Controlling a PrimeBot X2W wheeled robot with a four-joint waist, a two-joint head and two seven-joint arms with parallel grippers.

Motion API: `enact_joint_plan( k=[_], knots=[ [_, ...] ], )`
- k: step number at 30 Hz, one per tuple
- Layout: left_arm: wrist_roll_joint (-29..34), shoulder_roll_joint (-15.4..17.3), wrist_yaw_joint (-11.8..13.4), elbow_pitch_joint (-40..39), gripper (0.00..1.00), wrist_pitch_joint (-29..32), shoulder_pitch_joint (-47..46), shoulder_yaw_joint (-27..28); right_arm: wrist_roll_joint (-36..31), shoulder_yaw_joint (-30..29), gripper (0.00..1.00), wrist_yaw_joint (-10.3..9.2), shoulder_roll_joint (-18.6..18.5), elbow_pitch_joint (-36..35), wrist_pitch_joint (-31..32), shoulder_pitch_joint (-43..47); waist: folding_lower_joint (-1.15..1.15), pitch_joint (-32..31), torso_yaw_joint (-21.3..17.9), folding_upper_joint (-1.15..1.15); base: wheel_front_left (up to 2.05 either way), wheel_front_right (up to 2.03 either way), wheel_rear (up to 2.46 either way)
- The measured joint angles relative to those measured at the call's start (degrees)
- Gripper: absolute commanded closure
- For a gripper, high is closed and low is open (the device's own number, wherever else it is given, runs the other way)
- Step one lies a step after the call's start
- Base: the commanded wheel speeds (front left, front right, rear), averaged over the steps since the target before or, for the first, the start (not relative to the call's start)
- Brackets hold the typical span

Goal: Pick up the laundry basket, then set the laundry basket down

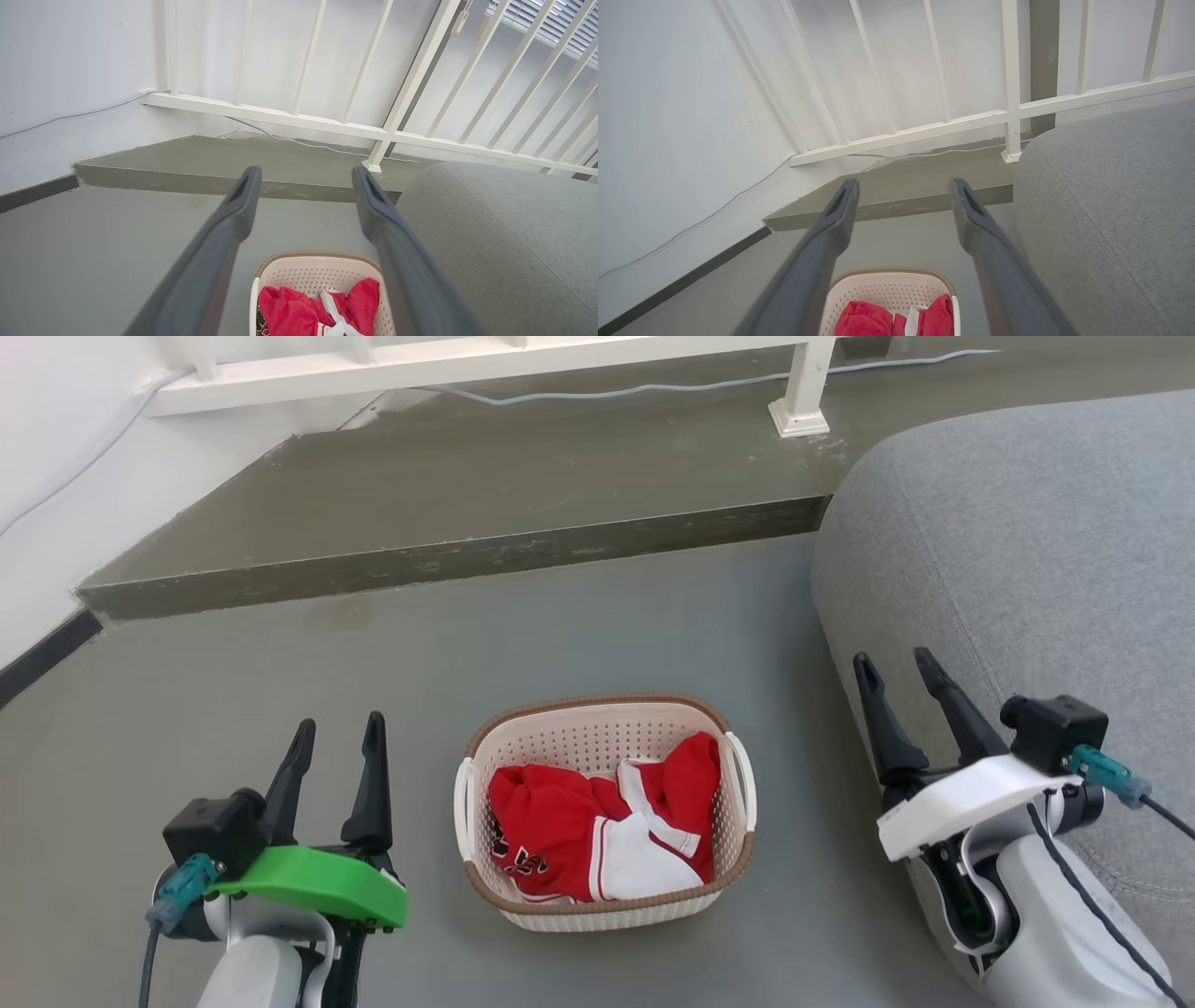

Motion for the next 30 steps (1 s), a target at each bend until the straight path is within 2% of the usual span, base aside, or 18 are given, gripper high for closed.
enact_joint_plan(
  k=[21, 22, 30],
  knots=[
    [0.9, -0.1, -1.0, -1.9, 0.00, 0.0, 1.0, 0.4, -2.1, -1.9, 0.00, 0.48, 0.9, -1.9, 0.0, 1.5, 0.00, 1.1, -0.3, 0.00, 0.00, 0.00, 0.00],
    [0.9, -0.1, -1.0, -1.8, 1.00, 0.0, 1.0, 0.3, -2.2, -1.9, 1.00, 0.47, 1.0, -1.8, 0.0, 1.5, 0.00, 1.1, -0.3, 0.00, 0.00, 0.00, 0.00],
    [-0.3, -0.4, -1.0, 0.7, 1.00, 0.3, 2.6, 0.1, -1.3, -1.9, 1.00, 0.47, 2.1, 0.5, 0.1, 4.0, 0.00, 1.0, -0.3, 0.00, 0.00, 0.00, 0.00]
  ],
)
